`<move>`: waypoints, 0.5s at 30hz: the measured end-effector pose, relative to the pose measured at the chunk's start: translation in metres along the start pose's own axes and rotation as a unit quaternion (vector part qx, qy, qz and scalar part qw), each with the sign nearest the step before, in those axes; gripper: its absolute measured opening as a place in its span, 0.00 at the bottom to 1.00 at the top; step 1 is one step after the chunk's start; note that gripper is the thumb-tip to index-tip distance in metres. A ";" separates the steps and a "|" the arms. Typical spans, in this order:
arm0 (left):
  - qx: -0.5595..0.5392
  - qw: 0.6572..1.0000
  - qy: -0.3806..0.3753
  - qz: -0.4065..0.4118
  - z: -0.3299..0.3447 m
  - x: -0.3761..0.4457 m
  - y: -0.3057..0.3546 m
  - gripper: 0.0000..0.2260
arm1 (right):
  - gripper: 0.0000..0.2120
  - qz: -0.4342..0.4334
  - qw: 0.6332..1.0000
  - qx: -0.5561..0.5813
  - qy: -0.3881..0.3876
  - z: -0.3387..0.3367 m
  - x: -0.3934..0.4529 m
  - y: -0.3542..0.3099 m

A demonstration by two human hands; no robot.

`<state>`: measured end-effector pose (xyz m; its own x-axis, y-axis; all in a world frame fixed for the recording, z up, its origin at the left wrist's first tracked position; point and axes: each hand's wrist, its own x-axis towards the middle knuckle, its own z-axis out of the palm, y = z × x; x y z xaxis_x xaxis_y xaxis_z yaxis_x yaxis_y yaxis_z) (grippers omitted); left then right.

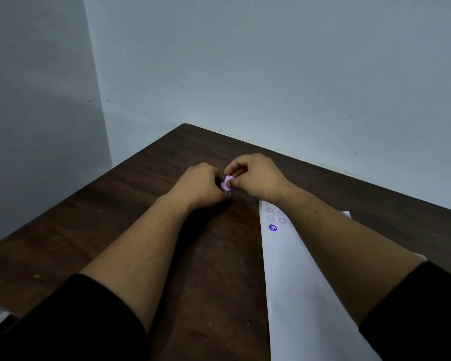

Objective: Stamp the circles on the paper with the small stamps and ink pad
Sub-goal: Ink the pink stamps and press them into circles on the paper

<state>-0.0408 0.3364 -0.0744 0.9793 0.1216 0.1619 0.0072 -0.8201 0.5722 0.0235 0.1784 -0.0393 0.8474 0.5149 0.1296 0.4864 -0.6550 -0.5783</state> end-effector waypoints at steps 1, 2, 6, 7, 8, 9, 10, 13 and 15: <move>-0.004 1.000 -0.002 0.000 0.000 0.000 0.000 0.10 | 0.09 -0.005 1.000 -0.003 -0.001 0.000 0.001 0.000; -0.007 1.000 -0.003 0.000 0.000 0.000 -0.001 0.10 | 0.09 -0.009 1.000 -0.007 -0.003 0.000 0.002 0.000; -0.011 1.000 -0.011 0.001 -0.001 0.002 -0.001 0.11 | 0.09 -0.019 0.999 -0.022 -0.013 0.001 0.004 0.000; -0.011 1.000 -0.014 0.000 -0.001 0.002 0.000 0.11 | 0.09 -0.020 0.999 -0.026 -0.015 0.000 0.004 0.001; -0.012 1.000 -0.016 -0.002 -0.001 0.003 -0.001 0.11 | 0.09 -0.022 0.999 -0.034 -0.017 0.000 0.005 0.000; -0.014 1.000 -0.018 -0.003 -0.001 0.003 -0.001 0.11 | 0.08 -0.026 0.998 -0.046 -0.019 0.000 0.006 0.000; -0.014 1.000 -0.019 -0.004 0.000 0.003 -0.001 0.11 | 0.08 -0.031 0.998 -0.059 -0.022 -0.001 0.006 -0.001; -0.012 1.000 -0.011 -0.005 0.000 0.004 -0.001 0.10 | 0.08 -0.042 0.996 -0.076 -0.029 -0.003 0.007 -0.002; -0.007 1.000 -0.010 -0.004 0.000 0.004 -0.002 0.09 | 0.07 -0.042 0.996 -0.072 -0.031 -0.003 0.006 -0.002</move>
<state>-0.0370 0.3381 -0.0747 0.9831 0.1170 0.1411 0.0126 -0.8112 0.5847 0.0282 0.1809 -0.0352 0.7894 0.6018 0.1208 0.5850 -0.6781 -0.4448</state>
